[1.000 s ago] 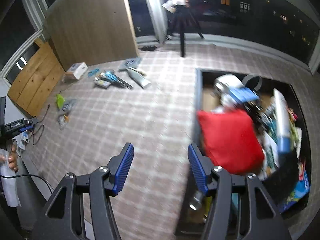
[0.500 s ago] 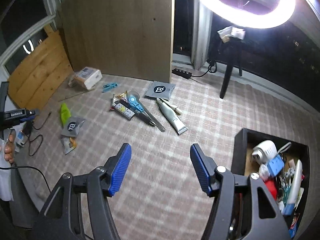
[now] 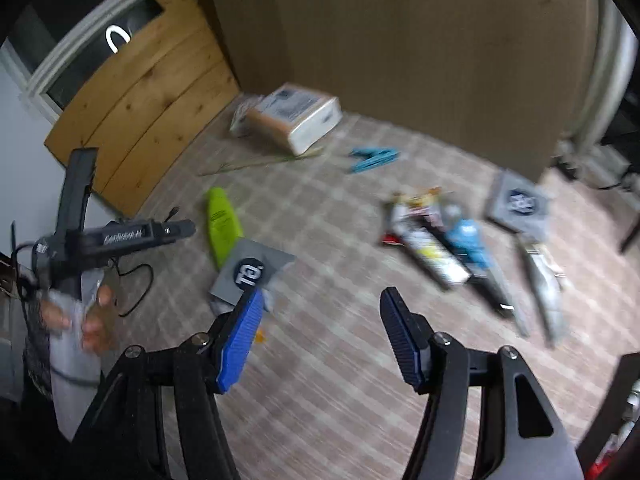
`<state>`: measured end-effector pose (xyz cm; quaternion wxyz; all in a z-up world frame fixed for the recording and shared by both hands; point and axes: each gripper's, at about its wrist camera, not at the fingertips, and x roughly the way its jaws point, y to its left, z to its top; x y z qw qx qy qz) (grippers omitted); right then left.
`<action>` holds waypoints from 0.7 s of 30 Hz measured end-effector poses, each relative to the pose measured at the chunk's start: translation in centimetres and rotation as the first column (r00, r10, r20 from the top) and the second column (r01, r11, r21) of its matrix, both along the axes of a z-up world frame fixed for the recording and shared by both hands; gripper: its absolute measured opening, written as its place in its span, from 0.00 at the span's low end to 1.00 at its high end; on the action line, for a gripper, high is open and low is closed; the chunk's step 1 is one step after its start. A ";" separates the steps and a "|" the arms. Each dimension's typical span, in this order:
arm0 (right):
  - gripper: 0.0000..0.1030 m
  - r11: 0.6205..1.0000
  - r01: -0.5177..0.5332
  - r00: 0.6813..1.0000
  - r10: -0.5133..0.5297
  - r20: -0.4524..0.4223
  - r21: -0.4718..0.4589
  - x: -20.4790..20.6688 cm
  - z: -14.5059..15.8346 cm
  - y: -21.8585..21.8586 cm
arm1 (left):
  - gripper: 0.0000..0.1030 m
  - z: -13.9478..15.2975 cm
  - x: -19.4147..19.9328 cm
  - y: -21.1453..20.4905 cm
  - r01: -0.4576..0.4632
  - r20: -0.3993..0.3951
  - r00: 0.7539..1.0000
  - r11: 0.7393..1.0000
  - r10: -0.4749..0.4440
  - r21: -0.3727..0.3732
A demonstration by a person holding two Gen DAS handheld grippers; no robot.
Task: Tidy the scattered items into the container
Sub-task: 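Grasp the grey 'ta' pouch with the right tool while the left tool grasps the small wrapper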
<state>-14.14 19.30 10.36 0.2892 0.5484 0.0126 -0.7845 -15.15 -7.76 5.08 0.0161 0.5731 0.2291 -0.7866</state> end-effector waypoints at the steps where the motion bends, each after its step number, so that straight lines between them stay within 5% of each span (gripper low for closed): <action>1: 0.58 1.000 0.003 1.000 -0.002 0.026 -0.012 -0.3 -0.7 -0.6 | 0.44 -0.2 0.3 0.0 0.003 0.002 1.000 1.000 -0.003 0.014; 7: 0.56 0.999 0.005 0.989 0.001 0.151 -0.036 -1.0 -4.8 -3.6 | 0.44 -1.1 2.6 2.5 0.094 0.008 0.996 0.995 -0.094 0.046; 12: 0.53 0.998 0.022 0.980 -0.012 0.200 -0.051 -1.3 -6.4 -3.9 | 0.44 -0.8 5.0 5.3 0.242 -0.053 0.968 0.969 -0.244 -0.043; 15: 0.53 0.997 0.039 0.970 -0.021 0.243 -0.070 -1.9 -7.3 -4.1 | 0.45 -0.3 6.1 7.4 0.371 -0.100 0.915 0.913 -0.391 -0.168; 18: 0.50 0.997 0.033 0.965 -0.015 0.263 -0.064 -2.2 -7.9 -5.0 | 0.63 -0.2 6.9 9.4 0.488 -0.117 0.840 0.832 -0.530 -0.266; 21: 0.48 0.998 0.026 0.960 -0.008 0.280 -0.062 -2.5 -8.4 -5.9 | 0.65 -0.5 7.1 10.9 0.556 -0.119 0.773 0.755 -0.624 -0.348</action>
